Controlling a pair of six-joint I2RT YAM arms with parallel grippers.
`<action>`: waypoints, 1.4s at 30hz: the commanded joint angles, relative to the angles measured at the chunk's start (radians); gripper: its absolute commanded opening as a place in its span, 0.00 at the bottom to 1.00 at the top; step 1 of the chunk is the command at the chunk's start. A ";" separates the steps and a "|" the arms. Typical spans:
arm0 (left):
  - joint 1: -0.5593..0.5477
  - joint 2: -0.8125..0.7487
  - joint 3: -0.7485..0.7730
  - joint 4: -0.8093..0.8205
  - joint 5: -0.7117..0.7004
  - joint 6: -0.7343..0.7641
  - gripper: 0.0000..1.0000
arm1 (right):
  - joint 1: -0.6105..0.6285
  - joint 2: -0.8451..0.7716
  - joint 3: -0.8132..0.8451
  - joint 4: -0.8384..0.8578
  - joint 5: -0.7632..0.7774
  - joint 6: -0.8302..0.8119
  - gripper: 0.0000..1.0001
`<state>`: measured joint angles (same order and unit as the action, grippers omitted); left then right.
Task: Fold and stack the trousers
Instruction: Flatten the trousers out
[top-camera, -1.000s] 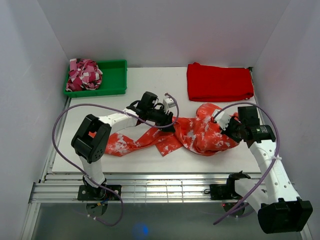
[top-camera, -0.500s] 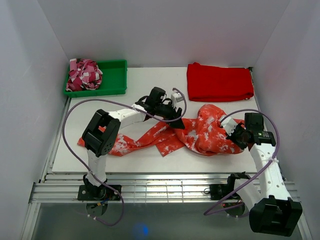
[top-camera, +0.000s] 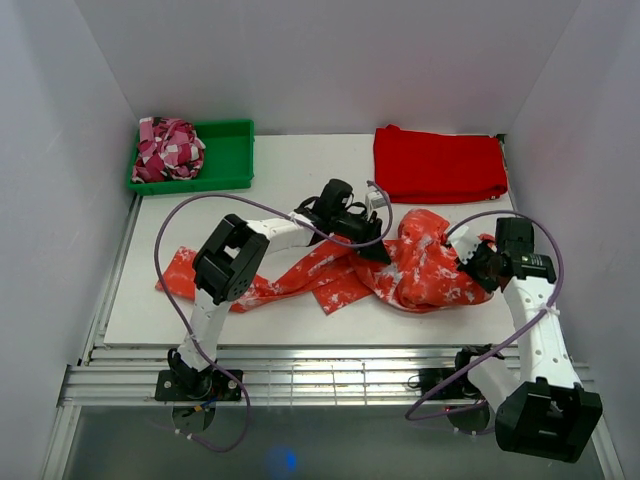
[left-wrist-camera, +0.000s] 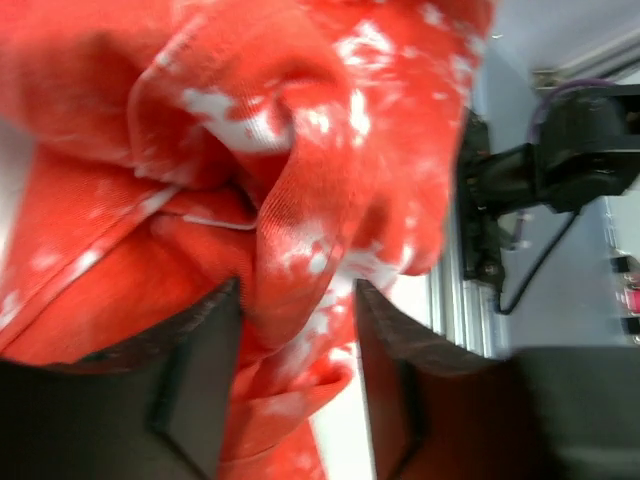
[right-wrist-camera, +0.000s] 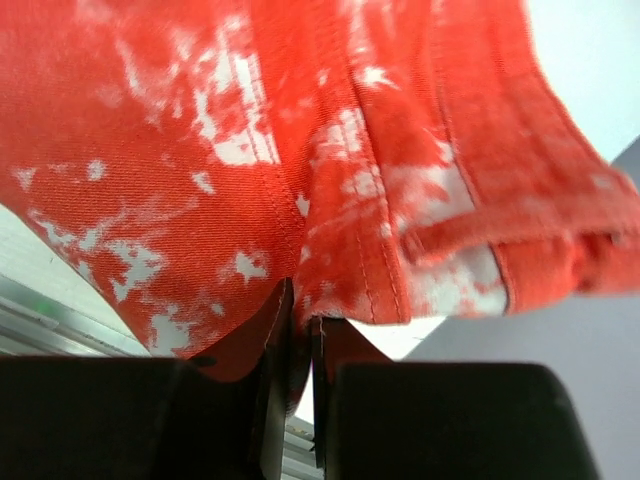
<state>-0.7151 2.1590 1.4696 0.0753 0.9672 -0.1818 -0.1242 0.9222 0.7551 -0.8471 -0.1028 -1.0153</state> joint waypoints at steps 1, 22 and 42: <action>-0.009 -0.019 0.032 0.130 0.142 -0.097 0.54 | -0.005 0.050 0.139 0.057 -0.058 0.042 0.08; 0.269 -0.441 0.207 -0.083 -0.368 0.048 0.00 | 0.004 0.251 0.832 0.408 -0.367 0.435 0.08; 0.258 -0.402 0.724 0.046 -0.762 0.515 0.00 | 0.495 0.455 1.258 0.949 -0.249 0.484 0.08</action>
<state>-0.4511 1.8130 2.2368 0.0990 0.2531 0.3103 0.2276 1.4254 2.0567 -0.0051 -0.3637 -0.4202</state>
